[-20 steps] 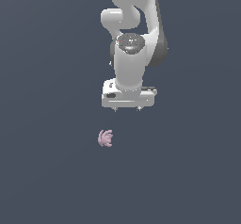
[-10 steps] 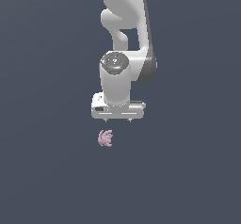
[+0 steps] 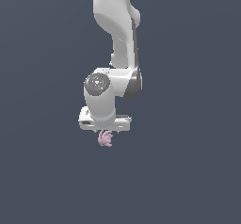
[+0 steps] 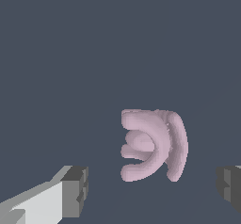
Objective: Pick up the object and move it to a goal position.
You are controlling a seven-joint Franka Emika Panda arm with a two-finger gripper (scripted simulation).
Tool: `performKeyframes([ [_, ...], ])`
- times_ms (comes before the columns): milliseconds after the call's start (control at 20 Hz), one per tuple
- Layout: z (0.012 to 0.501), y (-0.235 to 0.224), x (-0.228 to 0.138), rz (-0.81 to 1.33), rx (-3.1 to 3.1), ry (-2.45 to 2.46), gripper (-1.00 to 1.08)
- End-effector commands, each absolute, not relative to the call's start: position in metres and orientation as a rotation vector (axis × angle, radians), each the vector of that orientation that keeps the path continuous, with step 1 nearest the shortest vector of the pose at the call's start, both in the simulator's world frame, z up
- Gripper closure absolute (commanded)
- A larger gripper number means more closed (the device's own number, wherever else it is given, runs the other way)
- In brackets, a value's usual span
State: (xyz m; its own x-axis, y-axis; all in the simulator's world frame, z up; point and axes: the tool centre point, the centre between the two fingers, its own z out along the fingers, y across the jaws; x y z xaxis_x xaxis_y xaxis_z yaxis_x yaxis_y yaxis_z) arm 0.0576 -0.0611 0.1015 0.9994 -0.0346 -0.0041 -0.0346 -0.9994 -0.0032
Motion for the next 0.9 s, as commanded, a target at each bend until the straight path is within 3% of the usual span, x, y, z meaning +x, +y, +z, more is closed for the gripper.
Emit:
performKeyframes([
  [0, 0.095, -0.068, 0.062, 0.002, -3.14, 0.058, -0.92],
  [450, 0.087, -0.073, 0.063, 0.002, -3.141, 0.062, -0.92],
  [850, 0.05, -0.073, 0.062, 0.001, -3.141, 0.062, -0.92],
])
